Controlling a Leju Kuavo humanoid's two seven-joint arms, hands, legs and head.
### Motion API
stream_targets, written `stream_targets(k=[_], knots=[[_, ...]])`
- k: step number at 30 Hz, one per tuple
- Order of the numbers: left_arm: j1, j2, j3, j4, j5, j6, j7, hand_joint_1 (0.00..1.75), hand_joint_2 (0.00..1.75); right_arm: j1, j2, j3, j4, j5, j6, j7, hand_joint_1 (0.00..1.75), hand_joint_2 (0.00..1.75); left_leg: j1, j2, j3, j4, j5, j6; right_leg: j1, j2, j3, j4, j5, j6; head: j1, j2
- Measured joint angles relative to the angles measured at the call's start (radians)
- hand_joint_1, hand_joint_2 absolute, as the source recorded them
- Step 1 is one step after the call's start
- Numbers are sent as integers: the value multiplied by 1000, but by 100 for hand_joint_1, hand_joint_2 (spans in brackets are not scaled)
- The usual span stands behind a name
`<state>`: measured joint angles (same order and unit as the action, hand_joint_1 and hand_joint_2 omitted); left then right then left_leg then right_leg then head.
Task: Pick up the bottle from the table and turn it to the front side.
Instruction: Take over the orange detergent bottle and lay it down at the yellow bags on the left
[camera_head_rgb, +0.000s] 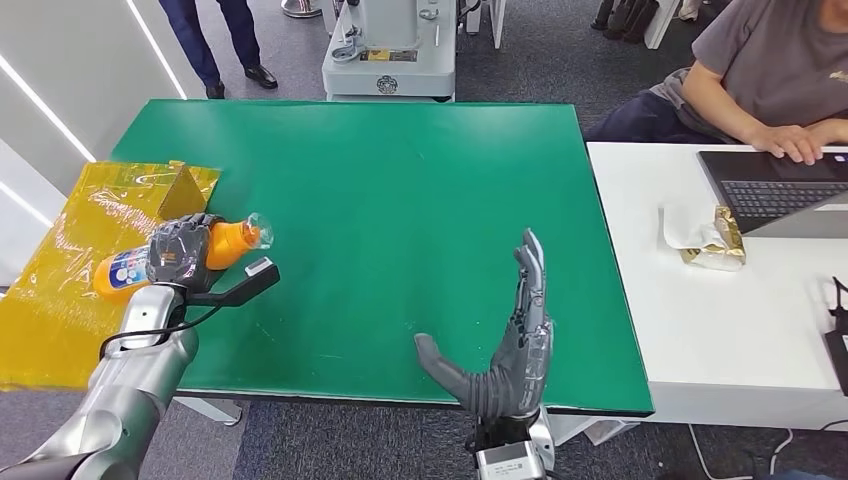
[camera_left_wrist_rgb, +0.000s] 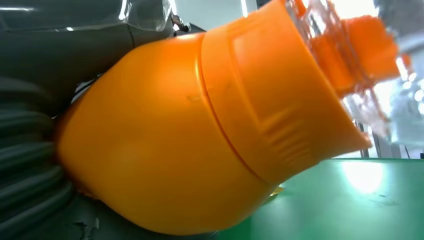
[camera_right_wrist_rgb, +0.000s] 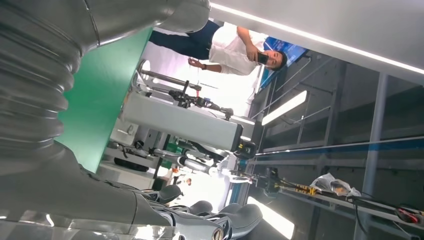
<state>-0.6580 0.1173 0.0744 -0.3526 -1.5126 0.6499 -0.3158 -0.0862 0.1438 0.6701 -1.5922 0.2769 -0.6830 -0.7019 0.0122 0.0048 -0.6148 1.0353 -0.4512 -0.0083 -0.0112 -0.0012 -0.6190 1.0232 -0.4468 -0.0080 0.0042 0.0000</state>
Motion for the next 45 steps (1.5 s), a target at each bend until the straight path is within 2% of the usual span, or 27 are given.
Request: stream_targets(k=[8, 19, 27, 31, 36, 45], knots=[[20, 19, -72, 21, -1, 36, 30, 175, 175, 0, -11, 19, 3, -15, 4, 0, 0, 175, 0, 0, 0, 0, 0, 0, 0, 0, 0, 0, 0, 0, 0, 0], [51, 28, -138, 21, -1, 39, 68, 175, 175, 1, -28, 43, 17, -14, 3, 0, 0, 175, 0, 0, 0, 0, 0, 0, 0, 0, 0, 0, 0, 0, 0, 0], [65, 30, -150, 21, -1, 39, 85, 175, 175, 10, -36, 53, 23, -7, 2, 0, 0, 175, 0, 0, 0, 0, 0, 0, 0, 0, 0, 0, 0, 0, 0, 0], [80, 30, -179, 22, -1, 39, 127, 0, 175, 35, -50, 60, 23, 9, 1, 0, 0, 175, 0, 0, 0, 0, 0, 0, 0, 0, 0, 0, 0, 0, 0, 0], [81, 33, -202, 22, -1, 39, 179, 0, 175, 47, -58, 64, 21, 17, 1, 0, 0, 175, 0, 0, 0, 0, 0, 0, 0, 0, 0, 0, 0, 0, 0, 0], [81, 39, -214, 22, -1, 41, 196, 0, 175, 52, -68, 71, 21, 6, 1, 0, 0, 175, 0, 0, 0, 0, 0, 0, 0, 0, 0, 0, 0, 0, 0, 0]])
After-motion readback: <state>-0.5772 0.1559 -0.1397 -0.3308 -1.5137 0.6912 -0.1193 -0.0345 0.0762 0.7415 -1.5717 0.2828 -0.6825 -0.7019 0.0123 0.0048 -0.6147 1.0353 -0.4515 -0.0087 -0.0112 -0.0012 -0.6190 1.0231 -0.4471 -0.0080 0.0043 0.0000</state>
